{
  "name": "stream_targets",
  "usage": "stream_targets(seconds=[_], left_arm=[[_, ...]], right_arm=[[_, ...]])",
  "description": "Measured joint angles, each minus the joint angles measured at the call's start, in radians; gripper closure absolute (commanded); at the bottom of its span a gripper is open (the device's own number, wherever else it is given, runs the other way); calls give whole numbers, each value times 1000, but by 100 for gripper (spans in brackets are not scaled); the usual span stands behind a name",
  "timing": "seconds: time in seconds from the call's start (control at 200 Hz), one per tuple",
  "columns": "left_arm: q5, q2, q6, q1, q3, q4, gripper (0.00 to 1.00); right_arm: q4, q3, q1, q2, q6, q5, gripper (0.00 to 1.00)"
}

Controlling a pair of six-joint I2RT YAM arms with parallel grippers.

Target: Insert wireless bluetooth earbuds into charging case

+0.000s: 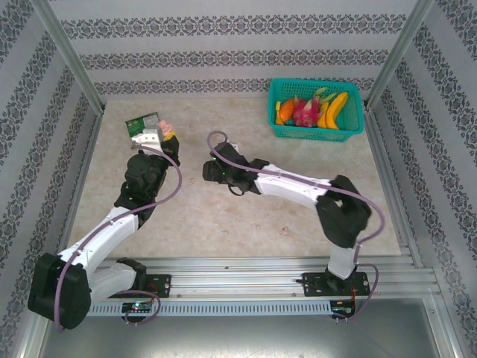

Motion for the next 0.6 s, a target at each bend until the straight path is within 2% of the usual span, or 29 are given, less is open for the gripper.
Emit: stream_targets(seconds=[0.28,0.6], left_arm=[[-13,-7,-61,115,15,-89,100],[5,-24,-95,167,17,-119,100]], right_arm=[[-164,377,46,326,69,1,43],[-358,727,83,527,85,62,51]])
